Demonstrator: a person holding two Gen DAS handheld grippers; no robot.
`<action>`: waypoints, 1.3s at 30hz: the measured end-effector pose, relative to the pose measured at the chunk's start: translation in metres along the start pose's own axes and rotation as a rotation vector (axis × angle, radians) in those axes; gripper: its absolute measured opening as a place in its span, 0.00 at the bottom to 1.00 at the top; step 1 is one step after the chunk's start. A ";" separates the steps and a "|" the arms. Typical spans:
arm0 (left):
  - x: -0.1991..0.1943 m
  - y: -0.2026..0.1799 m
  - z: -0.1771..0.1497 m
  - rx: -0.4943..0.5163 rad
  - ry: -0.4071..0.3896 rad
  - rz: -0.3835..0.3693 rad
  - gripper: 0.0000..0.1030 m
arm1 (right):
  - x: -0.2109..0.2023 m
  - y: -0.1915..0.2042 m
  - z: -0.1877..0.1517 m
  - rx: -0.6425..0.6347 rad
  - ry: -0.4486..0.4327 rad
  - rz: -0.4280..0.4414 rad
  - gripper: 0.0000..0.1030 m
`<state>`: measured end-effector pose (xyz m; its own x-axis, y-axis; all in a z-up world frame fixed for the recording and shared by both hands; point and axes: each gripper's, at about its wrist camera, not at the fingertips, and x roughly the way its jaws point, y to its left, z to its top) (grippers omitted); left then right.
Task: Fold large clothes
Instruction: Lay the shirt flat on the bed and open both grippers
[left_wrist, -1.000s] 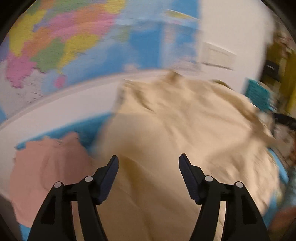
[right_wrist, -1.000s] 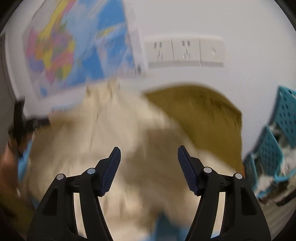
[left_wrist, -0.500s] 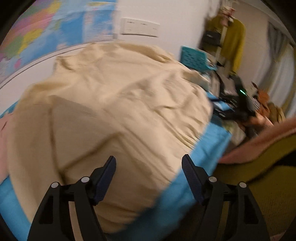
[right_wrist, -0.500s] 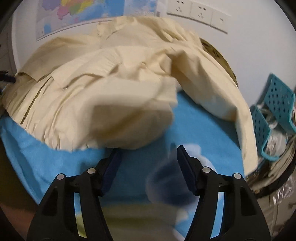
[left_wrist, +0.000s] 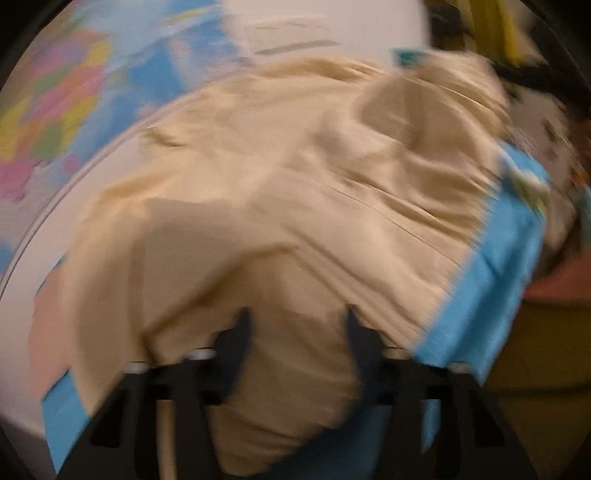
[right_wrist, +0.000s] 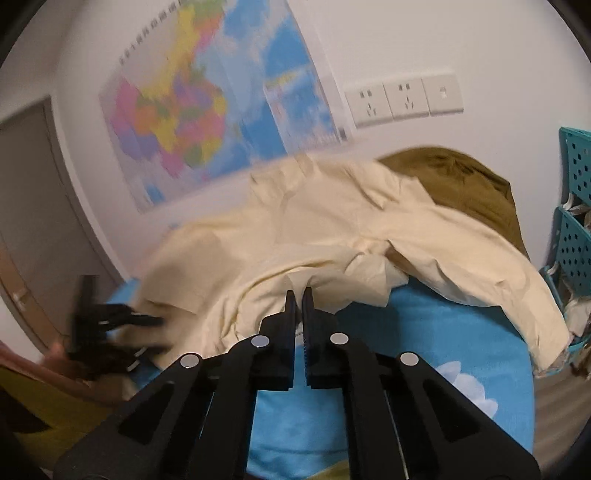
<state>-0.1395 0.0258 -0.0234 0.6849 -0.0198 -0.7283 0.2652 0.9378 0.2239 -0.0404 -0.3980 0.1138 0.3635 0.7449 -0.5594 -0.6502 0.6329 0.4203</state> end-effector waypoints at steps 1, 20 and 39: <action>-0.002 0.017 0.005 -0.074 -0.006 0.011 0.21 | -0.011 0.004 -0.001 0.013 -0.005 0.026 0.03; -0.062 0.044 -0.055 -0.058 -0.073 -0.077 0.74 | 0.005 0.046 -0.020 -0.284 0.125 -0.196 0.62; 0.001 0.073 0.009 -0.101 -0.090 -0.059 0.75 | 0.311 0.066 0.103 -0.293 0.334 -0.207 0.64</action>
<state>-0.1129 0.0914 -0.0019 0.7295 -0.1029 -0.6762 0.2403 0.9641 0.1125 0.0985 -0.1031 0.0413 0.3025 0.4704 -0.8290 -0.7647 0.6389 0.0835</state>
